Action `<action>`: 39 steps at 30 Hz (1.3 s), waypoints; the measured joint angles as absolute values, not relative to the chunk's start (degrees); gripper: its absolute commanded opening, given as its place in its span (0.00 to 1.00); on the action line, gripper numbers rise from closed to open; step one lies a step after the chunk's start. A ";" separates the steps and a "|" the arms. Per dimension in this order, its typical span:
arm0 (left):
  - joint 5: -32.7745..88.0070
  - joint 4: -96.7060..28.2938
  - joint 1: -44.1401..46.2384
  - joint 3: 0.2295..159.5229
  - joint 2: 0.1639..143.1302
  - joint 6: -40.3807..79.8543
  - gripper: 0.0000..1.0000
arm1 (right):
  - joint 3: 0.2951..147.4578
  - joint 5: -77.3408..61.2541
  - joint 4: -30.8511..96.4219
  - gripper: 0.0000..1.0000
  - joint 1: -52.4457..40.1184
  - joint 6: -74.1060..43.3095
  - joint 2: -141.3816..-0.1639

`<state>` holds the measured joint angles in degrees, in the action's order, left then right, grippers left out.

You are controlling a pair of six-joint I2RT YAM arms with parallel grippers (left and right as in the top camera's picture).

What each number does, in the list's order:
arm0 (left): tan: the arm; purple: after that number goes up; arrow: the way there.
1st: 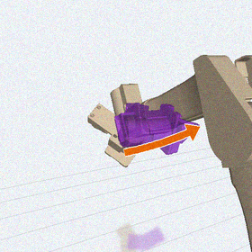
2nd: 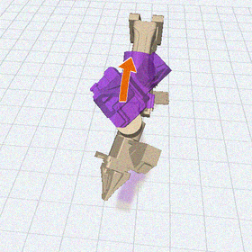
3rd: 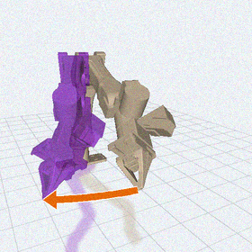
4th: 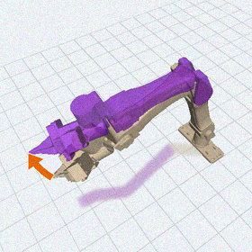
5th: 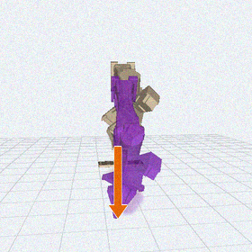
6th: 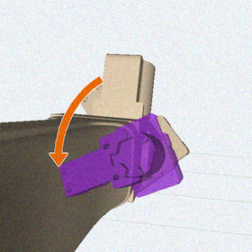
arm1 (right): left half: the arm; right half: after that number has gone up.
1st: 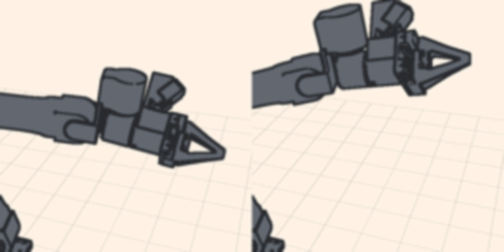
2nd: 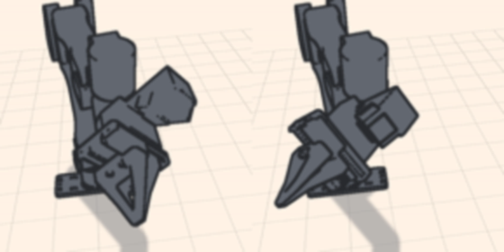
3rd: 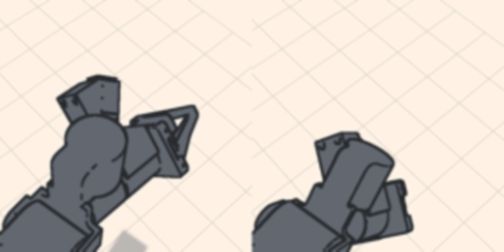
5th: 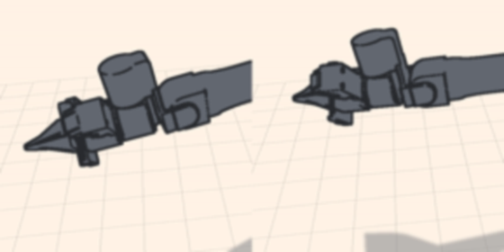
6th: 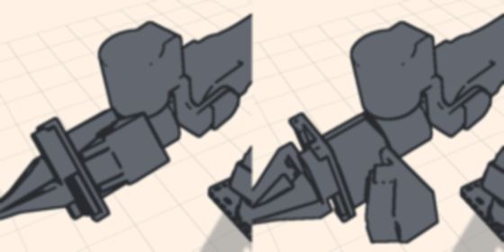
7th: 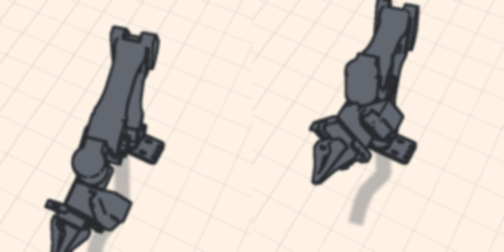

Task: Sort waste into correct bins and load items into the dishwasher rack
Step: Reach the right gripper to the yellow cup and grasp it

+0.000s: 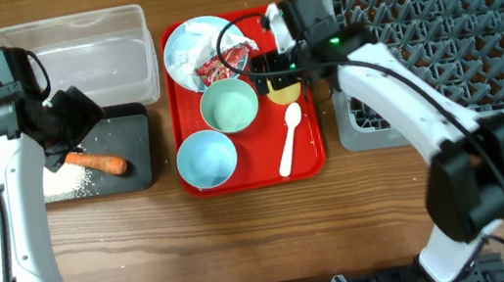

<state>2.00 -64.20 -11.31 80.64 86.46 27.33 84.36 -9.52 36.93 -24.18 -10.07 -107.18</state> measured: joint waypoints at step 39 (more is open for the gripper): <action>2.07 -64.20 -11.31 80.64 86.67 27.33 1.00 | 87.74 0.08 43.13 0.43 -21.78 -13.43 -101.25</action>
<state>2.07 -64.20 -11.31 80.64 86.67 27.33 87.74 0.08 43.13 -21.78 -13.43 -101.25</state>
